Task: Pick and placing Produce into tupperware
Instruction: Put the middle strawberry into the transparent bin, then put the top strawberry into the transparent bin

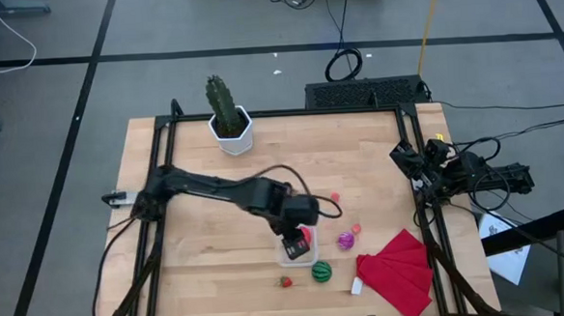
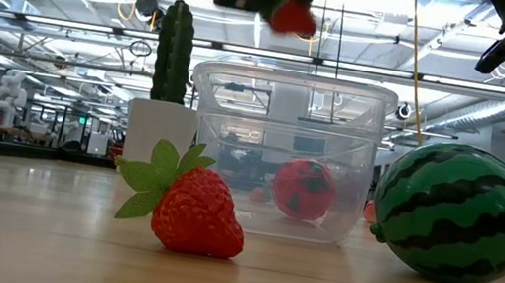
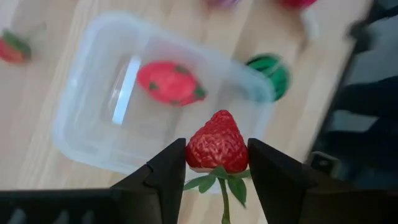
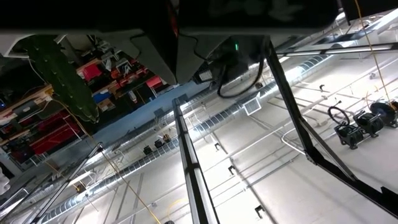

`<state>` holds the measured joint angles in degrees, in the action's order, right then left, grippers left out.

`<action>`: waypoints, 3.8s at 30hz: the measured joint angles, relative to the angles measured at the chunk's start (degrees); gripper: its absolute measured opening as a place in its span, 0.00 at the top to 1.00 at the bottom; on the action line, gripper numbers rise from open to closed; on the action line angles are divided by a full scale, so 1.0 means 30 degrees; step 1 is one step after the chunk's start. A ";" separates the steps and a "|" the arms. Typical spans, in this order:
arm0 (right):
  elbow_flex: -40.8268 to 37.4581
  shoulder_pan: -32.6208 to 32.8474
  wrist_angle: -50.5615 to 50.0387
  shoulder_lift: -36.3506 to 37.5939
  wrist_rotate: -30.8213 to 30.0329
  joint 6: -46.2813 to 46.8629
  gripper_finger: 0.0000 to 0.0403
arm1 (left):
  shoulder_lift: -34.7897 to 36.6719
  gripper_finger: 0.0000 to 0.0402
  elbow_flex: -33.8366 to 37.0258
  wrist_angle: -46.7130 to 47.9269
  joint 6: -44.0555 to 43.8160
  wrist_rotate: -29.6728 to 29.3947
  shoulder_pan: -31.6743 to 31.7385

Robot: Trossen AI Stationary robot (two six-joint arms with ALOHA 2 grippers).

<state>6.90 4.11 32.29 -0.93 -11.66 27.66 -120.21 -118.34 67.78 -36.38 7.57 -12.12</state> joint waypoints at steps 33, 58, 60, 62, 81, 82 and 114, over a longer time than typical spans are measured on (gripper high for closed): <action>0.0000 0.0004 -0.0042 0.0000 0.0038 0.0058 1.00 | -0.3669 0.58 -0.0088 0.0088 -0.4923 0.0000 0.0517; 0.0000 0.0004 -0.0146 0.0000 0.0036 0.0554 1.00 | -0.3625 0.58 0.0232 0.0761 -0.6930 -0.0525 0.0532; 0.0000 -0.0002 -0.0146 0.0006 0.0156 0.0561 1.00 | -0.3625 0.58 0.0232 0.0732 -0.6942 -0.0525 0.0532; 0.0000 -0.0001 -0.0146 0.0003 0.0641 0.0535 1.00 | -0.3625 0.58 0.0232 0.0730 -0.6951 -0.0530 0.0532; 0.0000 -0.0003 -0.0146 0.0007 0.1486 0.0495 1.00 | -0.3625 0.58 0.0232 0.0700 -0.6402 -0.0996 0.0546; 0.0000 -0.0003 -0.0146 0.0007 0.1486 0.0502 1.00 | -0.3625 0.58 0.0232 0.0685 -0.6370 -0.1042 0.0546; 0.0000 -0.0004 -0.0153 0.0007 0.1486 0.0495 1.00 | -0.3431 0.37 0.0218 0.0531 -0.6554 -0.0801 0.0874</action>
<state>6.90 4.10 31.83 -0.91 -7.20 29.15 -130.50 -117.69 69.38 -56.04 5.17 -9.50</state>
